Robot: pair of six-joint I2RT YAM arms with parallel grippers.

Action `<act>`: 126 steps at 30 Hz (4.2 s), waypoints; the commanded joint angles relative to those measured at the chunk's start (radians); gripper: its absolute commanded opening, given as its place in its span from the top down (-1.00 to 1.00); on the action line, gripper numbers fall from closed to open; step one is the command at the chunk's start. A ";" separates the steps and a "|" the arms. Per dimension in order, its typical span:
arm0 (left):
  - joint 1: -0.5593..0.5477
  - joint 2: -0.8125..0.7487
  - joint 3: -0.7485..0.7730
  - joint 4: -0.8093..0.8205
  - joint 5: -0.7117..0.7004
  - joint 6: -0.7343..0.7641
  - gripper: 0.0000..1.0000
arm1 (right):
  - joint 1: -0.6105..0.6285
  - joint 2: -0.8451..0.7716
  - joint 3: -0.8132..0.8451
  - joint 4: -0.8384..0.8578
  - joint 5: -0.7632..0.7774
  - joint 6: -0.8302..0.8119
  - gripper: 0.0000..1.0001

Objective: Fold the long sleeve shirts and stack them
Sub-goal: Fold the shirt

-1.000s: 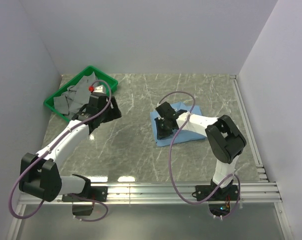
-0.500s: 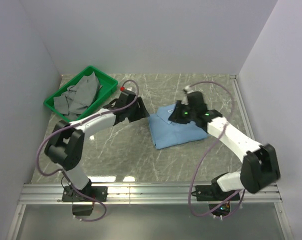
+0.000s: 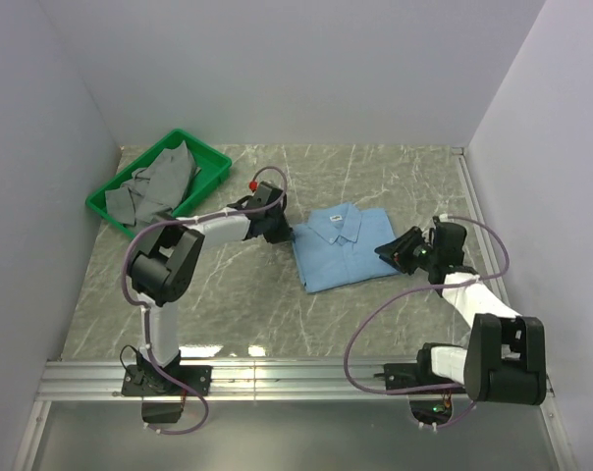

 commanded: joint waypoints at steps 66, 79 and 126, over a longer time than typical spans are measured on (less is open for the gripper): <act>0.009 0.070 -0.137 0.123 -0.051 -0.049 0.99 | 0.170 0.016 -0.087 0.230 0.014 0.125 -0.04; 0.062 0.046 -0.194 0.155 -0.010 -0.083 0.99 | 0.180 0.264 -0.107 0.257 0.060 0.141 0.07; 0.125 -0.976 -0.427 -0.130 -0.813 0.380 -0.99 | 0.429 0.064 -0.275 0.383 0.445 0.590 -0.34</act>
